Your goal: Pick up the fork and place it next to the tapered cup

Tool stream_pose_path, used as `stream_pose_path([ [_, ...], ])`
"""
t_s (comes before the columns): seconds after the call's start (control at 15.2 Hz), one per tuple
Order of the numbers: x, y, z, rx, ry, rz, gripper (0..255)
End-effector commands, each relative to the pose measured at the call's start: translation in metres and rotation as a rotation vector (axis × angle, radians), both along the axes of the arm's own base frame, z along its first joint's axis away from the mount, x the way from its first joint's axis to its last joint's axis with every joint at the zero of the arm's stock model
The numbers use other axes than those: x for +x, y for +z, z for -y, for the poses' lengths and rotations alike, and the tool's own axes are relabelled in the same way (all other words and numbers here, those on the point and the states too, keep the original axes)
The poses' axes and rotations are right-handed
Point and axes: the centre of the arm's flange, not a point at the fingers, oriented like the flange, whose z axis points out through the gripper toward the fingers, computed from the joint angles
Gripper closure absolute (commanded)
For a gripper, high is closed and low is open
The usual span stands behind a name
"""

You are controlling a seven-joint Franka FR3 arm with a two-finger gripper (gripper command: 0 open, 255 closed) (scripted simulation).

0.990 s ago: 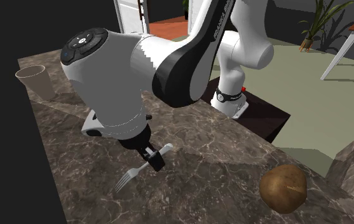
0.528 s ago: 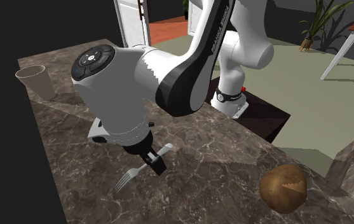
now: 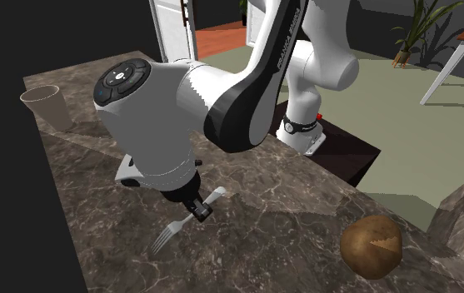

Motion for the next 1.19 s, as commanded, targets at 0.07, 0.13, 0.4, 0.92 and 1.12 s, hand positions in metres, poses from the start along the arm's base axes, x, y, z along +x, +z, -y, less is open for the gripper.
stream_pose_path([
  [0.07, 0.000, 0.000, 0.000, 0.000, 0.000, 0.000, 255],
  [0.13, 0.000, 0.000, 0.000, 0.000, 0.000, 0.000, 255],
  [0.4, 0.000, 0.000, 0.000, 0.000, 0.000, 0.000, 255],
  [0.92, 0.000, 0.042, 0.000, 0.000, 0.000, 0.000, 255],
  [1.12, 0.000, 0.058, 0.000, 0.000, 0.000, 0.000, 255],
])
